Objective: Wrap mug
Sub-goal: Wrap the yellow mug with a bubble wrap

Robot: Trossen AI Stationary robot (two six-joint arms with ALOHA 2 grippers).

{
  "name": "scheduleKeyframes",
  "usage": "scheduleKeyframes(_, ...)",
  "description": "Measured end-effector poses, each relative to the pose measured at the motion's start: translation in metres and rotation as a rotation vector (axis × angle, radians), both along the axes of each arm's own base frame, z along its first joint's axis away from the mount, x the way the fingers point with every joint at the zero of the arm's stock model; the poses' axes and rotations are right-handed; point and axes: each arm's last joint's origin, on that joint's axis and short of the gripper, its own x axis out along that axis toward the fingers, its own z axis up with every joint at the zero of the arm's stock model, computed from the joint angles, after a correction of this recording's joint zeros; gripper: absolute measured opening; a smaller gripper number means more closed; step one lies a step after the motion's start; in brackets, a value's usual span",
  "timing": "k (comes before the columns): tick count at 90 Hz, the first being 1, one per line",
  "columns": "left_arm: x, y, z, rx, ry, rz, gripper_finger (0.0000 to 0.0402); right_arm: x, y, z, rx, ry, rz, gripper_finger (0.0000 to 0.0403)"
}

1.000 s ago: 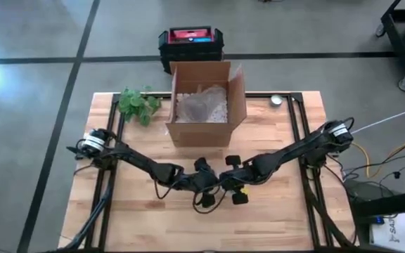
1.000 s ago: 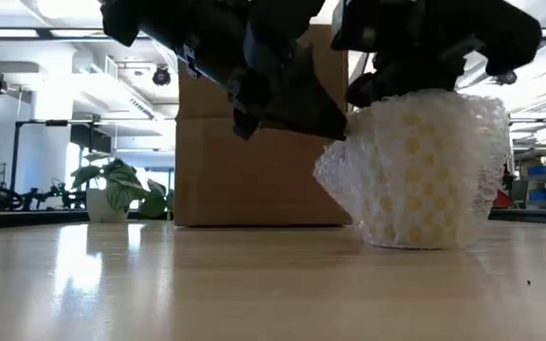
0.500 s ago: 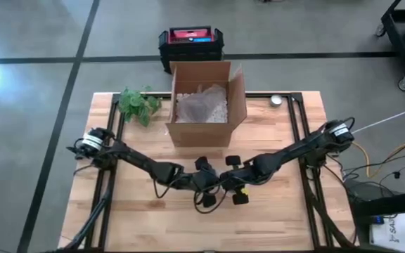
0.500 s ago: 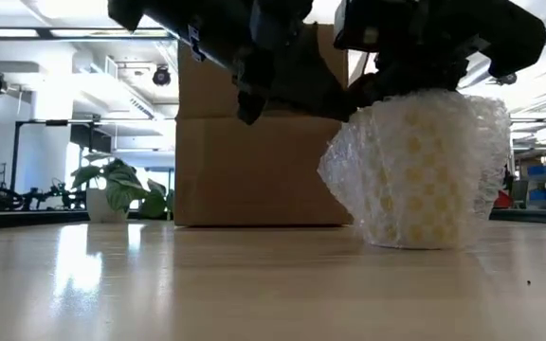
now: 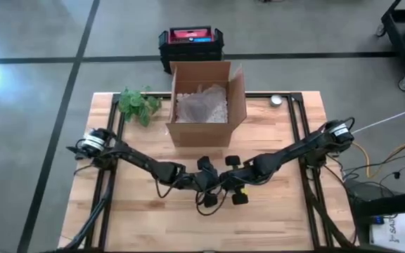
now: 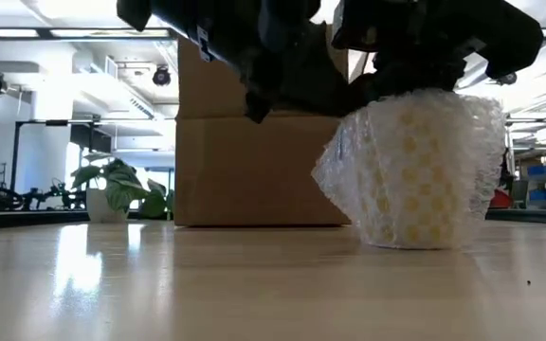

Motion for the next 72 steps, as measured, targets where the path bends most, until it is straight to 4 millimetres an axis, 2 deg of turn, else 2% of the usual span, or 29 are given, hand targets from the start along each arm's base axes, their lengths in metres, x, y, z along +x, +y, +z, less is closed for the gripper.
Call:
scheduleKeyframes(9,0.001,0.001,-0.003,-0.002,-0.001,0.011,0.0,0.001,0.001,0.011,-0.006,0.016,0.012,0.0)
scheduleKeyframes(27,0.001,0.0,-0.003,-0.004,0.002,0.007,0.0,-0.005,-0.001,0.051,0.0,0.015,0.011,0.0)
scheduleKeyframes(36,0.001,0.0,-0.003,-0.005,0.003,0.005,0.0,-0.007,-0.001,0.058,0.012,-0.014,0.002,0.0)
scheduleKeyframes(43,0.001,0.0,-0.003,-0.006,0.002,0.004,0.0,-0.007,-0.001,0.052,0.021,-0.036,-0.011,0.0)
scheduleKeyframes(57,0.001,0.0,-0.003,-0.009,-0.003,0.003,0.0,-0.002,0.0,0.021,0.035,-0.075,-0.026,0.0)
scheduleKeyframes(72,0.001,0.0,-0.004,-0.008,0.005,-0.002,0.0,-0.003,0.0,-0.002,0.06,-0.137,-0.049,0.0)
